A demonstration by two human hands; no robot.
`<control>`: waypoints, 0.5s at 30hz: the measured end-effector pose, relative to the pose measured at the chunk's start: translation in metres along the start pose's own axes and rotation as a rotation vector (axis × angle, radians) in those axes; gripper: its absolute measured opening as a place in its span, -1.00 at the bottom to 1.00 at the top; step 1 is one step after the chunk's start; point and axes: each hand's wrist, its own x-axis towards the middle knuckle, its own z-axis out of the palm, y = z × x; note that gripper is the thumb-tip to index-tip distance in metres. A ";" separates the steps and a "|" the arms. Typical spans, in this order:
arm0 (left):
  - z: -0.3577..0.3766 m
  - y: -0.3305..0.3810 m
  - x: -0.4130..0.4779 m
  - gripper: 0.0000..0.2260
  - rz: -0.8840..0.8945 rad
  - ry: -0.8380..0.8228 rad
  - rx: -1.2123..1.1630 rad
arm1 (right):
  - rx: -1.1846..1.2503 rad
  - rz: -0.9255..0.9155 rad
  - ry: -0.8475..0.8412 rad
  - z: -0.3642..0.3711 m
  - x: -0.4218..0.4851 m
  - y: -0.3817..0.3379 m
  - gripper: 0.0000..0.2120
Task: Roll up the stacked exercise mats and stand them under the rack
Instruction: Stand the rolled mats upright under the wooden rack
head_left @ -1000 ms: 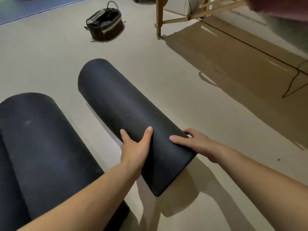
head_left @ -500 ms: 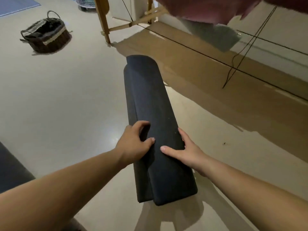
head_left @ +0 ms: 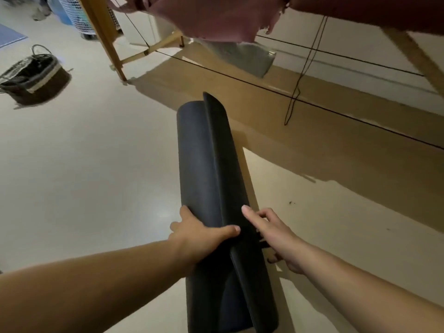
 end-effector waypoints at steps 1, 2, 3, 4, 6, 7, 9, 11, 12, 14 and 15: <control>0.012 0.005 -0.006 0.23 0.020 0.002 0.117 | -0.011 -0.002 0.045 -0.009 -0.003 0.004 -0.42; 0.021 0.013 -0.011 0.16 0.060 0.010 0.196 | 0.009 -0.020 0.108 -0.018 -0.003 0.008 -0.50; 0.027 0.024 -0.015 0.03 0.114 0.020 0.229 | 0.041 -0.048 0.174 -0.027 -0.001 0.011 -0.64; 0.030 0.036 -0.015 -0.15 0.182 0.017 0.214 | 0.059 -0.079 0.234 -0.039 -0.001 0.014 -0.78; 0.031 0.061 -0.007 -0.54 0.300 -0.045 0.117 | 0.017 -0.118 0.332 -0.063 0.000 0.022 -0.82; 0.028 0.070 -0.003 -0.64 0.315 -0.078 0.090 | 0.012 -0.104 0.359 -0.073 0.000 0.025 -0.80; 0.027 0.077 0.004 -0.46 0.283 -0.084 0.037 | 0.036 -0.061 0.383 -0.085 -0.002 0.030 -0.86; 0.033 0.073 0.004 -0.08 0.207 -0.070 -0.032 | 0.054 -0.018 0.362 -0.086 -0.004 0.030 -0.57; 0.039 0.070 0.003 0.01 0.174 -0.091 -0.096 | 0.037 0.001 0.344 -0.086 -0.003 0.028 -0.31; 0.057 0.065 0.000 -0.02 0.139 -0.177 -0.228 | -0.049 0.028 0.324 -0.083 -0.003 0.024 0.19; 0.066 0.065 0.000 -0.06 0.149 -0.184 -0.267 | -0.091 0.046 0.311 -0.083 -0.003 0.022 0.33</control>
